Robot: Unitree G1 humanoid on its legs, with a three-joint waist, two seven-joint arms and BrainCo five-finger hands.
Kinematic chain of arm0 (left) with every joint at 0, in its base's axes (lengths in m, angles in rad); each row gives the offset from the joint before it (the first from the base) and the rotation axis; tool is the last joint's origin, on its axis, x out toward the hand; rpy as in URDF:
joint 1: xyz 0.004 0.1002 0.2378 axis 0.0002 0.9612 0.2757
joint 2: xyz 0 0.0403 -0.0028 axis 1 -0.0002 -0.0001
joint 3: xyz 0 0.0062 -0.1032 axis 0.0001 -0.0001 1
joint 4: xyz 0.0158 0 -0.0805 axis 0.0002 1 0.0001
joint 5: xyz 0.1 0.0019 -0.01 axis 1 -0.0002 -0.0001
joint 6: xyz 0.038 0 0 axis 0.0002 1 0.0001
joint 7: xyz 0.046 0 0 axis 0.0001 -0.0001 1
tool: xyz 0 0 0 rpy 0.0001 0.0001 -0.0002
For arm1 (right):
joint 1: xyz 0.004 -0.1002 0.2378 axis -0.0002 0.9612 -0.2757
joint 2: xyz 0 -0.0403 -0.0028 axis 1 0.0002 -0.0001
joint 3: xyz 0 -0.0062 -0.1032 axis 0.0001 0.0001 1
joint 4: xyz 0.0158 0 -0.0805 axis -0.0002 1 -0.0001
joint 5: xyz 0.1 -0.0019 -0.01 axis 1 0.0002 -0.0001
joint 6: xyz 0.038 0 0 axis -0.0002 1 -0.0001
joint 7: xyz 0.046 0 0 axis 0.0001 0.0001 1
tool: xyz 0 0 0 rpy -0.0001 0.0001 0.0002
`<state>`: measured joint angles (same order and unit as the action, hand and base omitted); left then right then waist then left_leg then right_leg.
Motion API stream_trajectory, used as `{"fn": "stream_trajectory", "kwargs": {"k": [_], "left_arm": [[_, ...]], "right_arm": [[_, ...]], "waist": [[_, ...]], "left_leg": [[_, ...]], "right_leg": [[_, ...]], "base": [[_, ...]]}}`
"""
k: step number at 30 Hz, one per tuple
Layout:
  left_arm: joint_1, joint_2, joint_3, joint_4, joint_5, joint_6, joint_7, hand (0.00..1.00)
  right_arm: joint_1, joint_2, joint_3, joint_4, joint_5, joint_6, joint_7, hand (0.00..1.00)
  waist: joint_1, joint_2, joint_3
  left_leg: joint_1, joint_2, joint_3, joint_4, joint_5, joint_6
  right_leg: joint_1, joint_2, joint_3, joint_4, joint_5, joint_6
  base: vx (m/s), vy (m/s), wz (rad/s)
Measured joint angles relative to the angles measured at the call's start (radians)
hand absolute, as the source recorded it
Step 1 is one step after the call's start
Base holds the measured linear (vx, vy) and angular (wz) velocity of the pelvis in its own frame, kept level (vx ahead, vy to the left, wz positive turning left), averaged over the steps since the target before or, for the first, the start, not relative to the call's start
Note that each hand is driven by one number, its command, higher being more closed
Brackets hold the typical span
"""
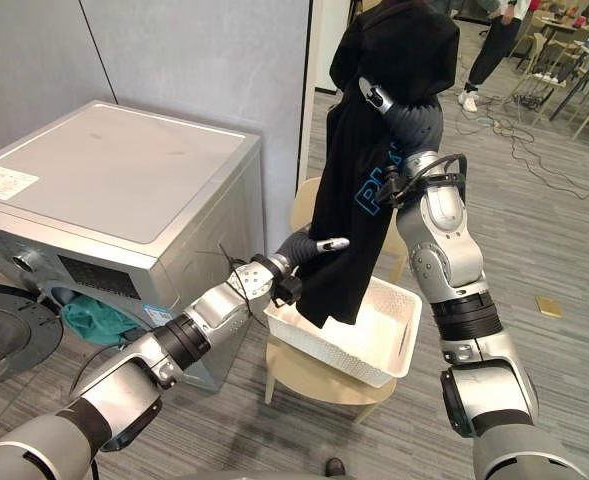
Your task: Pick up the laundry basket with both hands and put the clothes into the washing machine.
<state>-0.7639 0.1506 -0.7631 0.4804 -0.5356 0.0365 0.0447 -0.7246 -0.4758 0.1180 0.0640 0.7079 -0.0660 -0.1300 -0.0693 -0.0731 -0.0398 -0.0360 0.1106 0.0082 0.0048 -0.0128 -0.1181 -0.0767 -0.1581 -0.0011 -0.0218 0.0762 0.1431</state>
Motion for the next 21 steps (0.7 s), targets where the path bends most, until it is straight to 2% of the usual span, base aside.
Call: {"fn": "stream_trajectory", "kwargs": {"k": [8, 21], "left_arm": [[-0.025, -0.078, -0.016, 0.045, 0.008, 0.003, 0.005, 0.00], [-0.093, -0.119, 0.009, 0.045, -0.083, 0.000, 0.071, 0.00]], "right_arm": [[-0.079, 0.039, 0.003, 0.011, 0.010, -0.001, -0.003, 1.00], [-0.096, 0.078, 0.003, 0.010, 0.037, -0.006, -0.024, 1.00]], "waist": [[-0.004, 0.002, 0.014], [-0.008, 0.004, 0.027]], "left_leg": [[0.000, 0.000, 0.001, 0.000, -0.001, 0.001], [-0.001, 0.000, 0.007, -0.004, -0.001, 0.001]], "right_leg": [[-0.001, 0.000, 0.002, -0.002, 0.000, 0.000], [-0.008, 0.000, 0.007, -0.002, 0.001, 0.000]], "base": [[0.00, 0.000, 0.00], [0.00, 0.000, 0.00]]}}
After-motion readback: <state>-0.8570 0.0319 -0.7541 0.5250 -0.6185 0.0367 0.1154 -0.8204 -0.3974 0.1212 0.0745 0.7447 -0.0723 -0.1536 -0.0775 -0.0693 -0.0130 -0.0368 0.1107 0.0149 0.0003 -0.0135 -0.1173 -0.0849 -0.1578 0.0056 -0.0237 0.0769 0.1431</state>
